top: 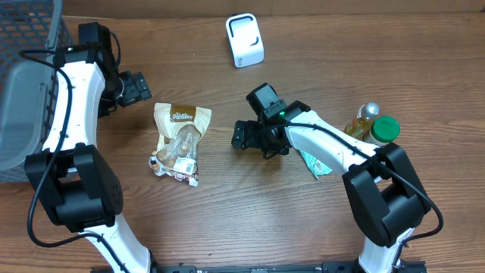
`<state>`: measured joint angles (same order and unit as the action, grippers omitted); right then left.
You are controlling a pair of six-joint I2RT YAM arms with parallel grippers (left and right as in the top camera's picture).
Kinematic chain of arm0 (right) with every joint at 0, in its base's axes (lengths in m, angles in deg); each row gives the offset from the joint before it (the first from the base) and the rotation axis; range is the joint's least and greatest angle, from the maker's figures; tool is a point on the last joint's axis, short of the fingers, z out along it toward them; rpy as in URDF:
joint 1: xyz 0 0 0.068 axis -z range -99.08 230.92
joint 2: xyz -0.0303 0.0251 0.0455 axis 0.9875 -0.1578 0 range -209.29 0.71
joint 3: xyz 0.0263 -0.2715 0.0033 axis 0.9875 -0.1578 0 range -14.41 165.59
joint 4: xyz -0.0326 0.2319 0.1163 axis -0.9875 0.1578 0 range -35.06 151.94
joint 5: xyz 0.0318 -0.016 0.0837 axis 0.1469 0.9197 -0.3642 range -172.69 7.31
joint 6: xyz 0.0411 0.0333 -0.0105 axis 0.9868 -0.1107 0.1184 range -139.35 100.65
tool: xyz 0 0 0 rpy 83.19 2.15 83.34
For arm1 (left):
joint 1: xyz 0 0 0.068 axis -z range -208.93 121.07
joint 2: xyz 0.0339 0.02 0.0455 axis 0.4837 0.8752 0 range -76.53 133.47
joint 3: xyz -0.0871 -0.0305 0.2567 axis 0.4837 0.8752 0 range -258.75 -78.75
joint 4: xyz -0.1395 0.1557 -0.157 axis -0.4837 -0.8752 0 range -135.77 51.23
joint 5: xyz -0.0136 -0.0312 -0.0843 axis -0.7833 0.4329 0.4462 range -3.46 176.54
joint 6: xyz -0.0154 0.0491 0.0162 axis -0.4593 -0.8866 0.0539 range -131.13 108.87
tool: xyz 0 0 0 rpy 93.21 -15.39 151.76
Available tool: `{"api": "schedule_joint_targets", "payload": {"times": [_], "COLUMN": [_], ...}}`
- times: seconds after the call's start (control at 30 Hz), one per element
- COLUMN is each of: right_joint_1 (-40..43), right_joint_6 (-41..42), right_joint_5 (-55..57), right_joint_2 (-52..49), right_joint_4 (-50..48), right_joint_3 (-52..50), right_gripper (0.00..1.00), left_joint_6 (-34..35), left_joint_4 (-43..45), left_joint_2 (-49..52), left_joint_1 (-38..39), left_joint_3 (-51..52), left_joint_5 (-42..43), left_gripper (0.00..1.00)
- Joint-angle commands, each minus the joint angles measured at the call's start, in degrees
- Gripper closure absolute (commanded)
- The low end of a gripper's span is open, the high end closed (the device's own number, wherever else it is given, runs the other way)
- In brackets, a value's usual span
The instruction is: Scan the item barcode
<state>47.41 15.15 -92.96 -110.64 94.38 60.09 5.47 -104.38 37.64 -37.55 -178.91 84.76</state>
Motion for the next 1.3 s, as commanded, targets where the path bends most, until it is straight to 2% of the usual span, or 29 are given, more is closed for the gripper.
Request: {"api": "schedule_joint_targets", "payload": {"times": [0.0,1.13,1.27], "right_joint_1": [-0.2,-0.2,-0.2], "right_joint_6": [0.0,0.0,0.0], "right_joint_5": [0.1,0.1,0.2], "right_joint_2": [0.1,0.1,0.1], "right_joint_4": [-0.4,-0.4,-0.6], "right_joint_3": [-0.3,-0.3,-0.3], "right_gripper": [0.0,0.0,0.0], "left_joint_6": [0.3,0.4,0.4], "left_joint_4": [-0.1,-0.1,2.1], "left_joint_2": [-0.2,-0.2,-0.2], "left_joint_1": [0.4,0.5,0.4], "left_joint_3": [-0.3,-0.3,-0.3], "left_joint_5": [-0.1,1.0,1.8], "left_gripper": [0.0,0.0,0.0]}}
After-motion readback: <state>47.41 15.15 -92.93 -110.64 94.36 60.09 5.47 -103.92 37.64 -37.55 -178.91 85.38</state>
